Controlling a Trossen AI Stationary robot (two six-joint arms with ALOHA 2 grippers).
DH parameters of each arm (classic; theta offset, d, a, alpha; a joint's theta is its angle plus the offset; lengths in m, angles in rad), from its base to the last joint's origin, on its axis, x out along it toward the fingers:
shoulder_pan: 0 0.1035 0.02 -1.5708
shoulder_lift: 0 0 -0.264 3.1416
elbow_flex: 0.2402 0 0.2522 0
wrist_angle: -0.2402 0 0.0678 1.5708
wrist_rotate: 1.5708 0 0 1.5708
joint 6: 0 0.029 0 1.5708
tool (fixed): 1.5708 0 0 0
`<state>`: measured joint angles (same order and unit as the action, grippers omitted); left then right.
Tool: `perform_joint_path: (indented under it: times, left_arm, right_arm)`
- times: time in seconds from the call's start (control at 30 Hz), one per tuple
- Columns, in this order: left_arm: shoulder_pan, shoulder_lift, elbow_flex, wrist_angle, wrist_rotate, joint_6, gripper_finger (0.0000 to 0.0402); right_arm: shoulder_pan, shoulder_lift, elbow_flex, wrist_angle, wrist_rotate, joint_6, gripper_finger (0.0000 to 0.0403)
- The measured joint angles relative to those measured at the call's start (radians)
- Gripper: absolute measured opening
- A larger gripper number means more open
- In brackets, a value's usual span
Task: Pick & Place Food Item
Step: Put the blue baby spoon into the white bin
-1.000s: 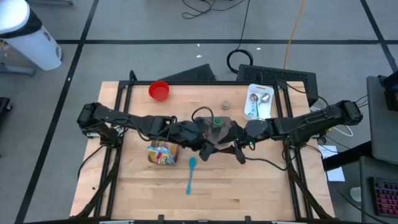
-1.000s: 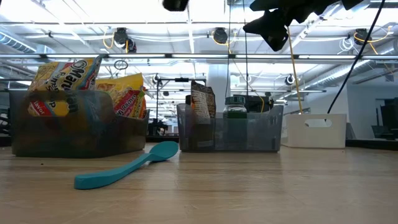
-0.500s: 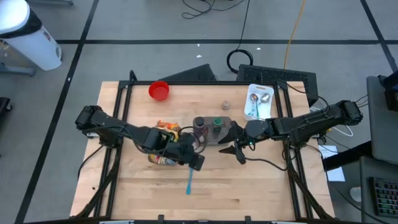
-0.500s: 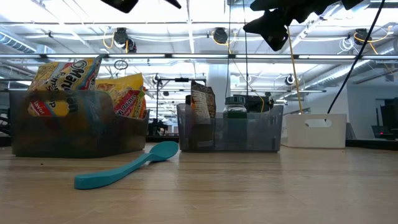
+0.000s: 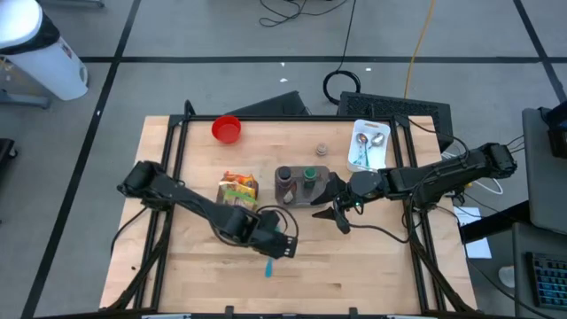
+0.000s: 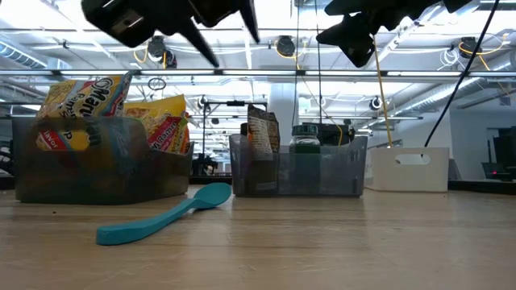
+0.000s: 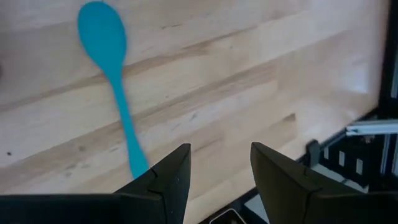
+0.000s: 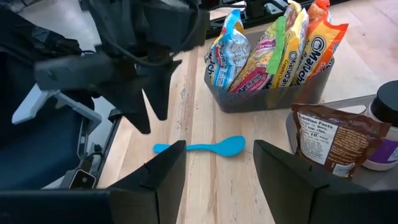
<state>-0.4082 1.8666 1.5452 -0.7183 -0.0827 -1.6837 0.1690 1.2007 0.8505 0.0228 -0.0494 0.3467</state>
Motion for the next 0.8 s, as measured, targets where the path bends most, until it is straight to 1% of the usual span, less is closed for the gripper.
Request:
perform_joint_path:
  times: [0.17,0.37,0.43,0.8]
  left_arm:
    - [-0.014,0.026,0.000,-0.033,0.005,-0.064,0.0172]
    - [-0.019,0.099,0.000,-0.037,0.092,-0.067,0.0172]
    - [-0.019,0.116,0.000,-0.039,0.102,-0.069,0.0172]
    - [-0.006,0.184,0.001,-0.073,0.083,-0.071,0.0172]
  right_arm:
    - [0.000,0.000,0.000,-0.004,0.000,0.000,0.0180]
    - [0.000,0.000,0.000,-0.013,0.000,0.000,0.0180]
    - [0.000,0.000,0.000,-0.014,0.000,0.004,0.0180]
    - [0.000,0.000,0.000,-0.024,-0.003,0.012,0.0180]
